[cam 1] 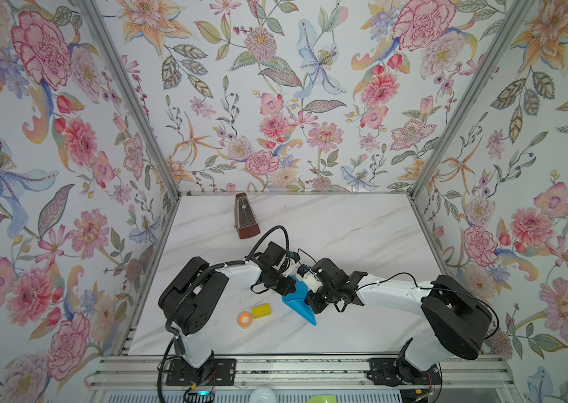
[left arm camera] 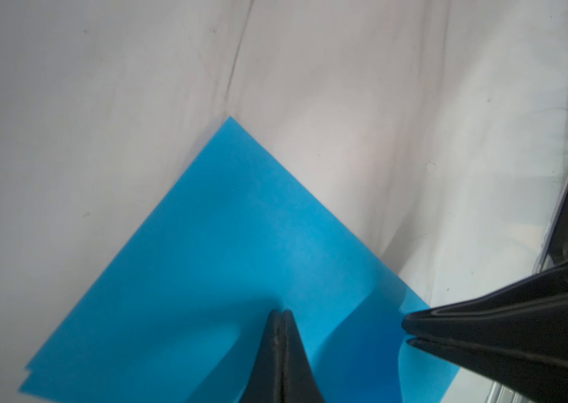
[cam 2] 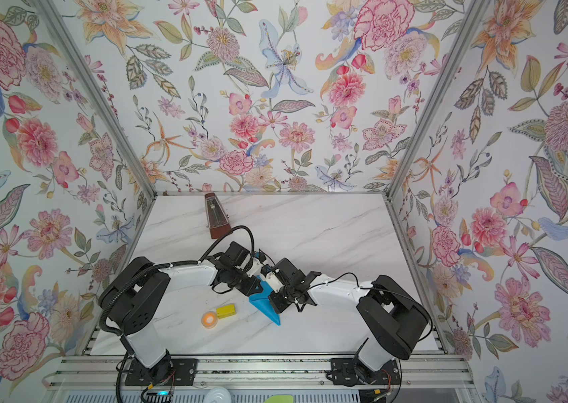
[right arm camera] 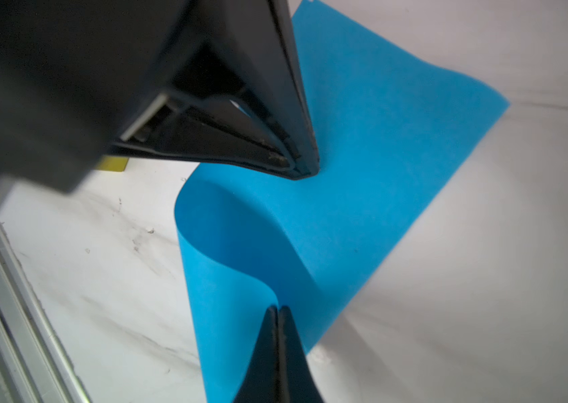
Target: Fold a paper plane with a square sheet of paper (fold left side to right side)
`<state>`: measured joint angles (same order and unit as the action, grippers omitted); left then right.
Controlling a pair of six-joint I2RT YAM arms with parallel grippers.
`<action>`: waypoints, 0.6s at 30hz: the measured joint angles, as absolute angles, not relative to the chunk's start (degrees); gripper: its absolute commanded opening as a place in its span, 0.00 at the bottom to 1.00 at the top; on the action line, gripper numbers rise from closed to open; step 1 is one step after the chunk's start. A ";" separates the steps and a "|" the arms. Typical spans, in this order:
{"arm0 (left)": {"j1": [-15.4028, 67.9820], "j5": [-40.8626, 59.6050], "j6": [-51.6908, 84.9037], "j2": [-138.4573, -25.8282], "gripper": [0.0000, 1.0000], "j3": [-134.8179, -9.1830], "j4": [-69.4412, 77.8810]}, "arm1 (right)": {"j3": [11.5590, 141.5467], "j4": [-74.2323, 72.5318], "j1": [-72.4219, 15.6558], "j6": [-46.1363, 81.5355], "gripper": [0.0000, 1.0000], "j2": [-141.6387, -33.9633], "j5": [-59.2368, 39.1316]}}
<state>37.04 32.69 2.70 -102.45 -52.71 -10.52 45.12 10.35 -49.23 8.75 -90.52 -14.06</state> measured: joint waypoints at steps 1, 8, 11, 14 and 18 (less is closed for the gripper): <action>37.04 32.73 2.44 -102.50 0.00 -52.77 -10.55 | 45.12 10.22 -49.08 8.95 0.00 -90.67 -14.11; 37.04 32.77 1.28 -102.85 0.00 -53.30 -10.90 | 45.12 9.50 -48.49 10.83 0.00 -91.42 -14.13; 37.04 32.75 1.10 -102.85 0.00 -53.30 -10.90 | 45.08 9.45 -48.27 11.55 0.00 -91.46 -14.13; 37.04 32.73 1.08 -102.83 0.01 -53.30 -10.87 | 44.93 9.02 -48.23 12.51 0.00 -91.46 -14.15; 37.01 31.99 1.54 -102.32 0.03 -52.73 -9.82 | 43.86 6.96 -48.25 14.81 0.00 -91.50 -14.68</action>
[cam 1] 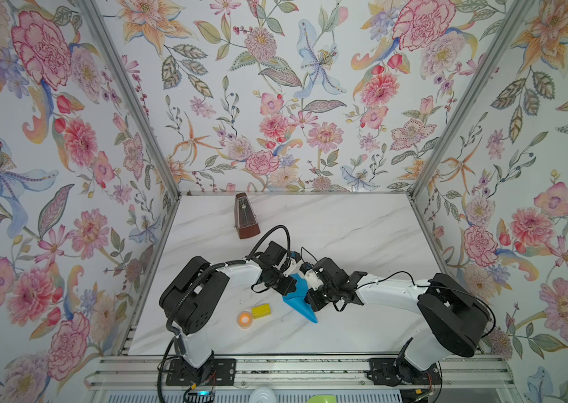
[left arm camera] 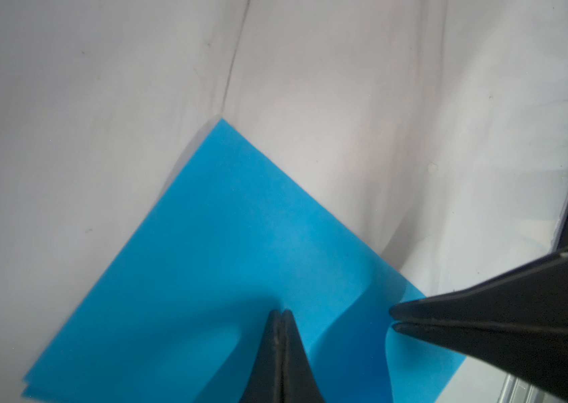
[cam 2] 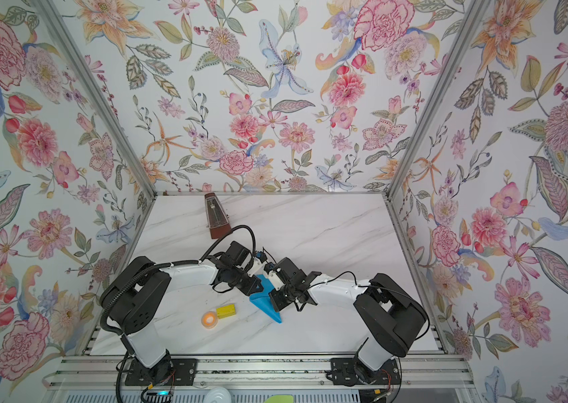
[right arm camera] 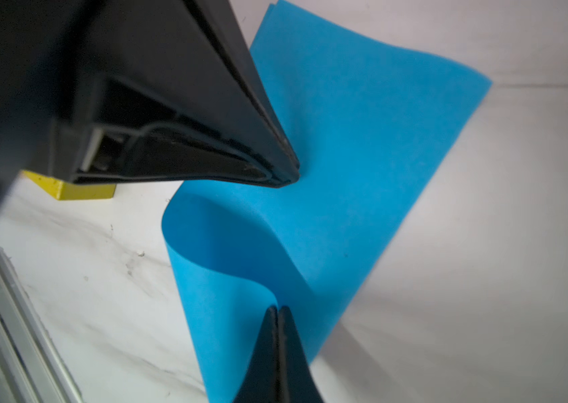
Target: Fold a paper plane with a square sheet of paper (fold left side to right side)
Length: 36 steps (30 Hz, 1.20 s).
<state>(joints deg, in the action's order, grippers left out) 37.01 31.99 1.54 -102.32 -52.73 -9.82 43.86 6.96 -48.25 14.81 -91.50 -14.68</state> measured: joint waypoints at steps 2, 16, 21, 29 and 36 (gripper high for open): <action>36.69 31.35 2.57 -101.67 0.05 -51.92 -8.84 | 43.05 5.52 -48.49 16.23 0.00 -91.57 -14.90; 33.56 38.39 19.66 -97.21 0.10 -45.54 8.62 | 38.83 -5.65 -51.64 25.21 0.00 -91.83 -16.10; 34.61 40.80 25.65 -97.95 0.09 -45.08 13.78 | 38.44 -7.22 -51.64 25.98 0.00 -91.83 -16.12; 35.70 41.71 27.97 -103.85 0.05 -45.08 13.72 | 37.74 -8.25 -51.48 26.63 0.00 -91.83 -16.10; 35.70 41.36 26.41 -104.84 0.04 -45.28 11.16 | 36.71 -8.40 -50.92 26.85 0.00 -89.60 -16.08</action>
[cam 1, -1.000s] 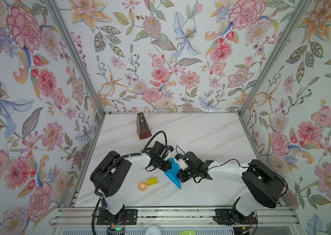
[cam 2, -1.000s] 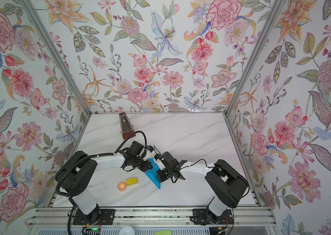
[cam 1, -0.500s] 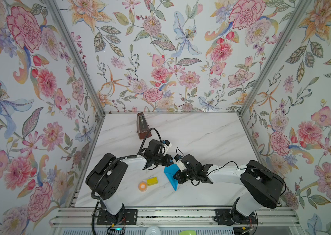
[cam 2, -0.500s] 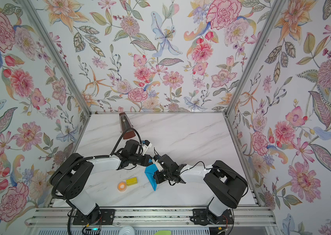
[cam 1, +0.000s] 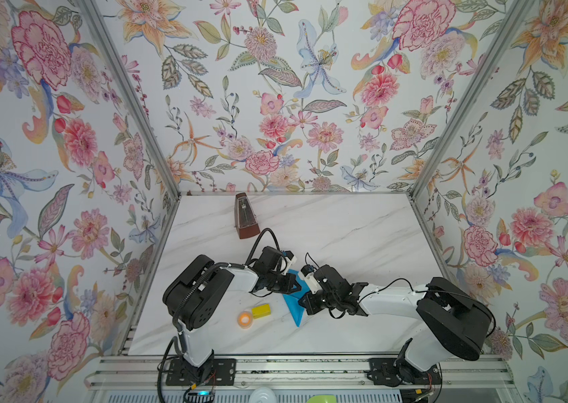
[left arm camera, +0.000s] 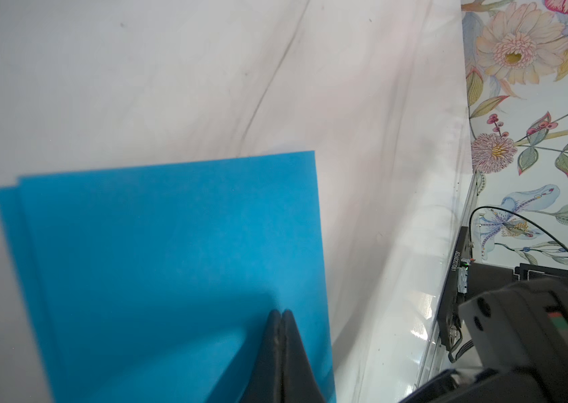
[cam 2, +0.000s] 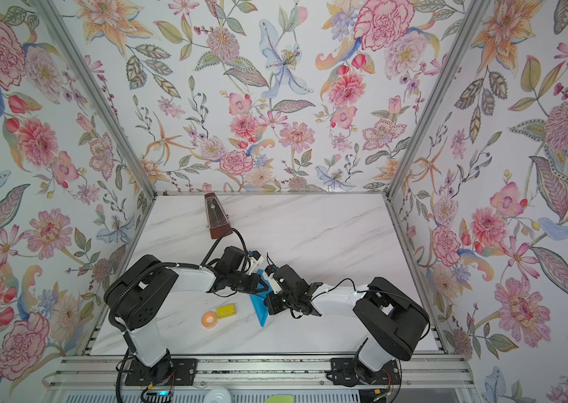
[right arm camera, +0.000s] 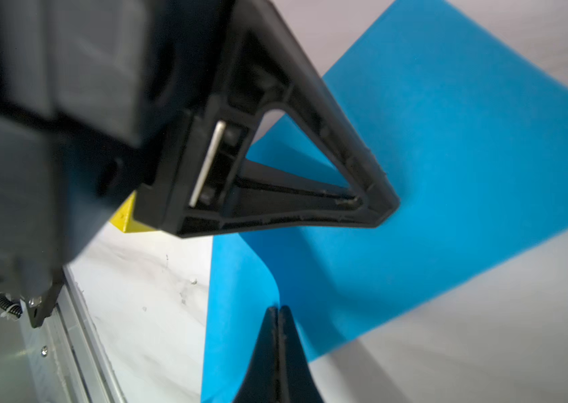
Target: Fold a paper plane with a square sheet of paper (fold left side to right side)
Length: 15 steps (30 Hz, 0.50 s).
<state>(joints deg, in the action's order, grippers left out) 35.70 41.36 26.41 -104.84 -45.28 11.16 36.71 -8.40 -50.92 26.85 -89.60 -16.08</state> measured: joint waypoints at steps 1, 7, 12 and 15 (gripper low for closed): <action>35.70 41.34 26.28 -104.84 0.04 -45.36 10.96 | 36.60 -8.38 -50.72 26.87 0.00 -89.23 -16.05; 35.70 41.21 25.52 -104.84 0.03 -45.74 10.09 | 36.18 -8.36 -49.76 26.87 0.00 -89.01 -16.01; 35.70 41.12 25.26 -104.84 0.03 -45.93 9.65 | 35.88 -8.16 -49.45 26.87 0.00 -88.97 -15.86; 35.70 40.75 25.10 -104.84 0.03 -46.13 9.23 | 35.83 -7.88 -49.34 26.87 0.00 -88.79 -15.84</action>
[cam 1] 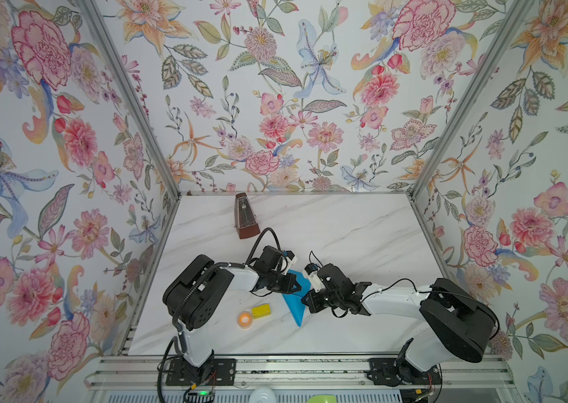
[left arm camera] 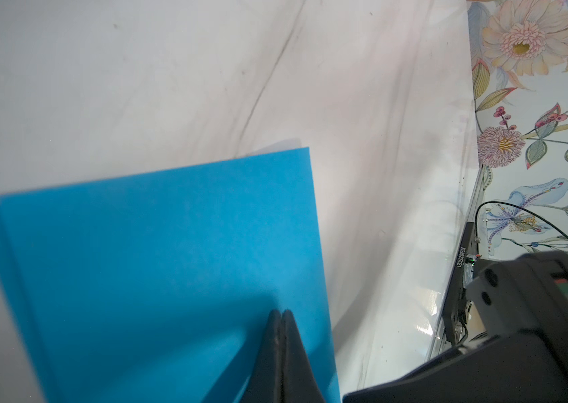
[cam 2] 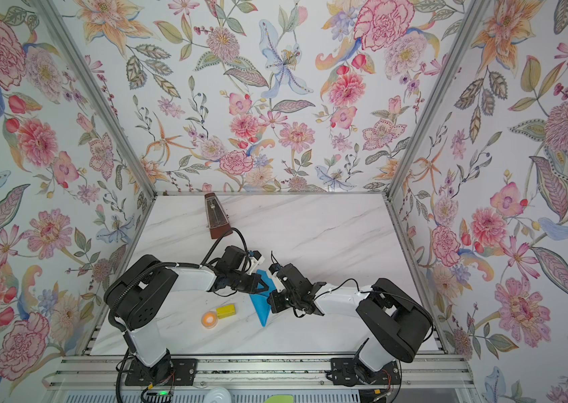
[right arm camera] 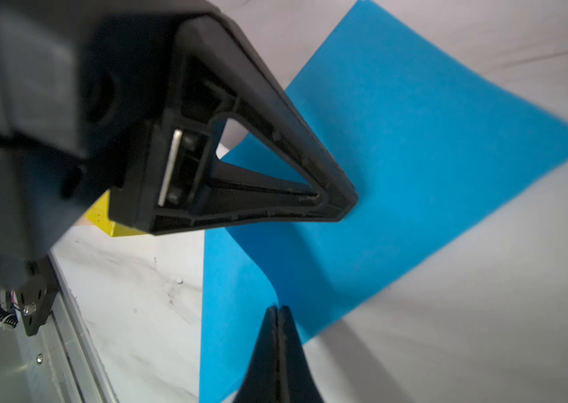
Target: Fold a paper plane with a square sheet of paper (fold left side to right side)
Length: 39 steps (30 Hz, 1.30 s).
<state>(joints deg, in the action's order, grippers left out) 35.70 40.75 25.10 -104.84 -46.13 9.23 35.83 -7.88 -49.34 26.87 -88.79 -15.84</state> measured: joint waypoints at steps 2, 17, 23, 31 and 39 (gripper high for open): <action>35.68 40.69 25.10 -104.84 0.03 -46.17 9.13 | 35.55 -7.68 -49.34 26.89 0.00 -88.42 -15.66; 35.64 40.49 25.12 -104.81 0.02 -46.28 8.97 | 34.65 -7.11 -49.34 27.53 0.00 -88.16 -14.94; 35.53 40.29 24.93 -104.84 0.02 -46.54 8.54 | 34.39 -7.11 -48.66 27.51 0.00 -88.16 -14.33; 35.53 40.25 24.86 -104.84 0.01 -46.72 8.16 | 34.39 -7.11 -48.34 27.51 0.00 -88.16 -14.37; 35.27 40.29 24.34 -104.84 0.01 -46.81 7.81 | 34.39 -7.11 -48.34 27.51 0.00 -88.16 -14.35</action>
